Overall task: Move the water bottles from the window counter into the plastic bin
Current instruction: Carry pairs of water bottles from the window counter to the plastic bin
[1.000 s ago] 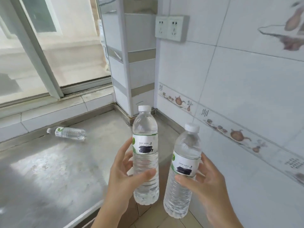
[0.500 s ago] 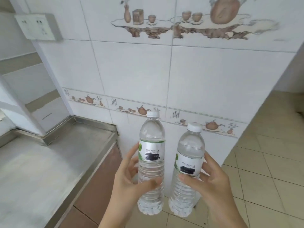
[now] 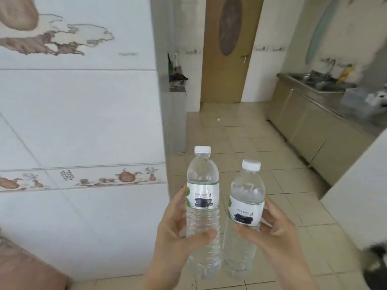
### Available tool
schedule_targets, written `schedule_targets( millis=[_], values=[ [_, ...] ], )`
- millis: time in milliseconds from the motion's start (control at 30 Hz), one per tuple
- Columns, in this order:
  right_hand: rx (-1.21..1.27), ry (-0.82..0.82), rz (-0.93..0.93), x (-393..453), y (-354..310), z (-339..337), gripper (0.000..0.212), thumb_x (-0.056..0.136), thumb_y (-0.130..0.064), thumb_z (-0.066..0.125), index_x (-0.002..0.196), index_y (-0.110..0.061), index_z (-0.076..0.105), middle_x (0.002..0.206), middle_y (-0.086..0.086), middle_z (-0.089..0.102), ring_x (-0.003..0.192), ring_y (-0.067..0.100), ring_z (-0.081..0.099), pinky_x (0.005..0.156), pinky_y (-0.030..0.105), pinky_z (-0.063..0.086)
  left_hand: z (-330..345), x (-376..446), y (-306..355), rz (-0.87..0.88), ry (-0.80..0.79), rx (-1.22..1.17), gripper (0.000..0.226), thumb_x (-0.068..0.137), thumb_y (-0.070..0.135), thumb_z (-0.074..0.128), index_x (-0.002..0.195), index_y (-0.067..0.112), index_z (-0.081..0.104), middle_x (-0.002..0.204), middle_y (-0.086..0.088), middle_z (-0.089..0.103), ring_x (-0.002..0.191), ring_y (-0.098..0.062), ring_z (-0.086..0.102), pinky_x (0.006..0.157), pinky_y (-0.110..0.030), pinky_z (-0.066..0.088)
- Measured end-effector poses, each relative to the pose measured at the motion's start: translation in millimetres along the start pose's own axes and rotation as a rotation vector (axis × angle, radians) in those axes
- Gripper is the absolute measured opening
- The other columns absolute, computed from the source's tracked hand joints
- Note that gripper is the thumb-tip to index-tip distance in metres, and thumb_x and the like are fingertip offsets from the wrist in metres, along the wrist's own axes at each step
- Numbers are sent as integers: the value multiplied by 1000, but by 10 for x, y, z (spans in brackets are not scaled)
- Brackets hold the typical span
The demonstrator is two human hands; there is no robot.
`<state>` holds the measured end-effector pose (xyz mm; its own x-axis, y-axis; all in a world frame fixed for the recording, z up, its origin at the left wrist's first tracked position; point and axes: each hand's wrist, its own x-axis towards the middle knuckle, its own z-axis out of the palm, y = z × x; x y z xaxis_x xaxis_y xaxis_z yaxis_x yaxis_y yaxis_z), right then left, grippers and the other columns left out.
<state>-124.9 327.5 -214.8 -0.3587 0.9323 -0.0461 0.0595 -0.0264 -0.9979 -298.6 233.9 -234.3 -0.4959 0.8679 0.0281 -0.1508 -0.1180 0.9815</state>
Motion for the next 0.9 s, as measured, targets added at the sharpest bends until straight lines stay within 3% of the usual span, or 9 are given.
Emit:
schedule_targets(
  millis=[100,267,433,667,900],
  values=[
    [-11,85,2,231,0,-503,74,57,2,86,112,-43,65,101,-12,74,93,7,70,91,46,53,486,316,-104,-16,-68,4,93,43,16,92,122,54,60,114,-5,74,107,-22,69,85,-38,54],
    [-16,244,7,725,62,-1191,76,55,-1,90,115,-41,65,100,-8,75,97,11,68,94,49,51,1170,959,-282,-58,-168,41,97,41,20,94,124,56,56,112,-1,74,107,-21,69,91,-43,53],
    [5,360,21,1409,118,-1759,74,48,-16,90,113,-41,66,97,-7,75,97,17,69,89,43,54,1855,1785,-508,-77,-265,43,98,41,18,93,125,54,56,115,4,73,109,-17,68,89,-40,53],
    [9,533,26,2565,29,-2542,74,57,8,85,88,-57,68,86,-12,76,84,14,72,73,29,52,2955,3161,-767,-87,-458,30,99,43,14,91,128,48,54,118,8,72,107,-11,68,81,-29,53],
    [46,683,33,3599,-10,-3392,74,56,8,86,101,-47,63,89,-13,76,94,20,70,83,39,53,4111,4319,-968,-63,-600,77,93,48,11,91,121,57,57,121,11,71,106,-11,68,86,-30,50]
  ],
)
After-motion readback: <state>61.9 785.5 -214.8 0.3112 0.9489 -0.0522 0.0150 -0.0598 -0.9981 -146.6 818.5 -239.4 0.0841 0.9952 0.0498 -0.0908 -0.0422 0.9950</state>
